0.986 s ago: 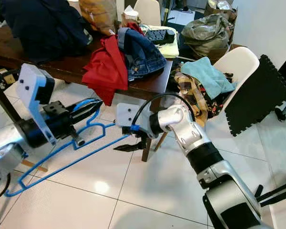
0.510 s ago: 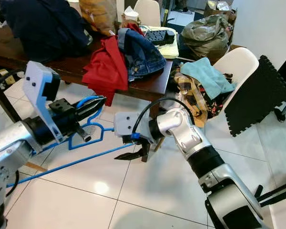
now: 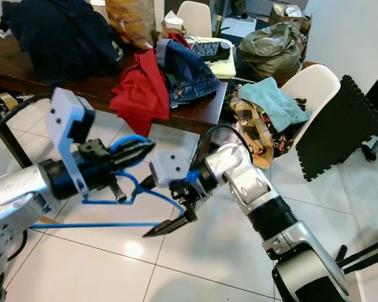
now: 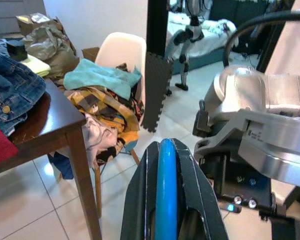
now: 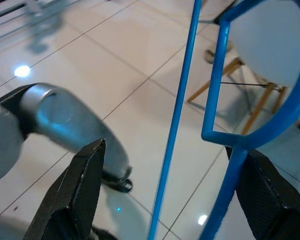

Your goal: Hang hanger

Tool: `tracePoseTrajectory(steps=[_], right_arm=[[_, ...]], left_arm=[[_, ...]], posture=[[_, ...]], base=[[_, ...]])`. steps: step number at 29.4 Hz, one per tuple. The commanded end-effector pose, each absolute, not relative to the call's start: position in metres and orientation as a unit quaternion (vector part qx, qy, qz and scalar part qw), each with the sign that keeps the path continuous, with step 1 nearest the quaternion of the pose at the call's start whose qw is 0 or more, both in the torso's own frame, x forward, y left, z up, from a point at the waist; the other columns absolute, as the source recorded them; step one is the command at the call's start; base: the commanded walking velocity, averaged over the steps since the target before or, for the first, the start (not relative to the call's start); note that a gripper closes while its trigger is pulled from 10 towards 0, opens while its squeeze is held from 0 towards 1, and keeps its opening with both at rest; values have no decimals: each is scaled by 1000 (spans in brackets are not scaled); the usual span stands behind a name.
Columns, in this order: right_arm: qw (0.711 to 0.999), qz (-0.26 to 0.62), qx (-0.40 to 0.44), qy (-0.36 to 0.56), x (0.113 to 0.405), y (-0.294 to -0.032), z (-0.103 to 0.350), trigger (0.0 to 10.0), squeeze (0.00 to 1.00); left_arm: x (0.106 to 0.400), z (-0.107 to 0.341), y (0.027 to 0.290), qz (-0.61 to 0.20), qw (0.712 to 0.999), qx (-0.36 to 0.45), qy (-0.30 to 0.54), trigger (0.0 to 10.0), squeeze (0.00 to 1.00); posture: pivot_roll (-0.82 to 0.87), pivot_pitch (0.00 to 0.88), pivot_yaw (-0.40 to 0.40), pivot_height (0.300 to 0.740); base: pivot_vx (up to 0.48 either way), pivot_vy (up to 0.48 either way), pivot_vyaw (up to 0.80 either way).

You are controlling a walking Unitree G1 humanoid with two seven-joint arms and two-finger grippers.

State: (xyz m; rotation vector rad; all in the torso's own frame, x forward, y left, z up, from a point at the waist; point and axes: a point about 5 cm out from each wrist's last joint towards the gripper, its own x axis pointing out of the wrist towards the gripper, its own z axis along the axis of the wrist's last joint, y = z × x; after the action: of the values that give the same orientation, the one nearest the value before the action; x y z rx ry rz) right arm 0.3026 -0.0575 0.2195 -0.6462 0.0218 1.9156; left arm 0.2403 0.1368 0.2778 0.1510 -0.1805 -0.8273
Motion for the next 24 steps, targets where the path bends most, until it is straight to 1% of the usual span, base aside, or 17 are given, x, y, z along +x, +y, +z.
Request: tracePoseTrajectory(steps=[1,2,3,4,6,7,8,12,13,24], right_arm=[[485,825,-291,4,294,-55,225,10000,0],[476,826,-302,12,293,-55,223,10000,0],[476,826,-302,12,293,-55,223,10000,0],[469,826,-311,19,292,-56,220,10000,0],[469,826,-311,19,292,-56,220,10000,0],[460,828,-319,27,290,-57,216,10000,0],[453,830,-324,32,288,-57,213,7020,0],[448,831,-327,35,287,-58,212,7020,0],[447,832,-328,36,287,-58,212,0,0],[456,819,-346,41,294,-60,213,0,0]], left_arm=[[240,271,139,-397,910,104,-64,10000,0],[240,271,140,-401,907,111,-60,10000,0],[240,271,140,-401,907,111,-60,10000,0],[240,270,140,-403,906,115,-58,10000,0],[240,270,140,-403,906,115,-58,10000,0],[240,270,140,-402,906,116,-56,10000,0],[241,270,140,-401,907,116,-55,10000,0],[241,270,140,-399,908,115,-55,10000,0],[242,269,141,-396,909,114,-54,10000,0],[243,269,142,-388,914,107,-57,10000,0]], posture=[[106,99,-123,740],[106,100,-123,740],[106,100,-123,740],[105,100,-123,740],[105,100,-123,740],[104,101,-122,740],[104,103,-122,740],[104,103,-122,740],[101,104,-121,740],[98,107,-124,740]], base=[[0,0,0],[0,0,0],[0,0,0],[0,0,0],[0,0,0],[0,0,0],[0,0,0],[0,0,0],[0,0,0],[0,0,0]])
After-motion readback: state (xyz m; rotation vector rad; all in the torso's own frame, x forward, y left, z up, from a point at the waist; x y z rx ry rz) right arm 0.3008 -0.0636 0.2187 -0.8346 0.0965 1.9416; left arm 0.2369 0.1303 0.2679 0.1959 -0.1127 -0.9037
